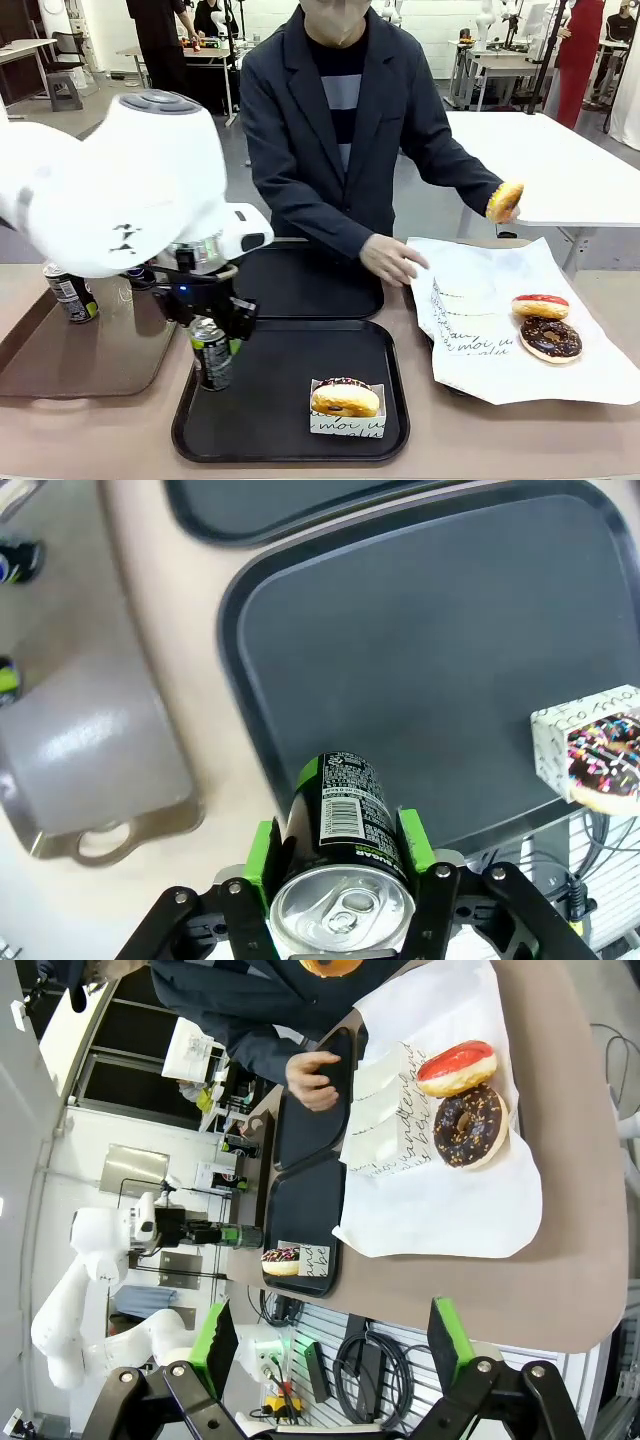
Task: Set up donuts and drinks on trays.
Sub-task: Pick up one Pepsi coke and place it on the Flat Tray.
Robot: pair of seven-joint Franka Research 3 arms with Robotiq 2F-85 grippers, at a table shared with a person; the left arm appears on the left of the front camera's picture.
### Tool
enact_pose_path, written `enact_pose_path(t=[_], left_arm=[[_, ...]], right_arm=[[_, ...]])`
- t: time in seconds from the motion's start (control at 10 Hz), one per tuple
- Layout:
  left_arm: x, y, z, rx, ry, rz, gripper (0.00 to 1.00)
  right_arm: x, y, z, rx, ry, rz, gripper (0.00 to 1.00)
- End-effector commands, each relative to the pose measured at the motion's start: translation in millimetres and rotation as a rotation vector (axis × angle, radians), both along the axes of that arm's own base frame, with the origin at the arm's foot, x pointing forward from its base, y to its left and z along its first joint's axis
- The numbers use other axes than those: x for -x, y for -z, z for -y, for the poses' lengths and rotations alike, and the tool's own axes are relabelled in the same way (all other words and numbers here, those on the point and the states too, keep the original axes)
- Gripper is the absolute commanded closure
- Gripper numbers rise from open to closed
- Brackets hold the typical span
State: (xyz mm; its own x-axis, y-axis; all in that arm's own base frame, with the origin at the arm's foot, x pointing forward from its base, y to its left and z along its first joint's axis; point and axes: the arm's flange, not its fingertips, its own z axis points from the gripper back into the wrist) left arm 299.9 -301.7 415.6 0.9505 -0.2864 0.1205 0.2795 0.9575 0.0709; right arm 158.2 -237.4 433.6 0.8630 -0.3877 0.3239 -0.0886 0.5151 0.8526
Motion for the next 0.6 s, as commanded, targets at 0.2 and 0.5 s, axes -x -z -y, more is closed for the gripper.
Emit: enact_pose_path(t=[0.2, 0.5], left_arm=[[-31, 24, 23, -0.001, 0.029, -0.029, 0.42], [-35, 28, 22, -0.010, 0.041, -0.040, 0.00]], right_arm=[[-3, -2, 1, -0.019, 0.001, 0.033, 0.00], [-3, -2, 1, -0.019, 0.001, 0.033, 0.00]])
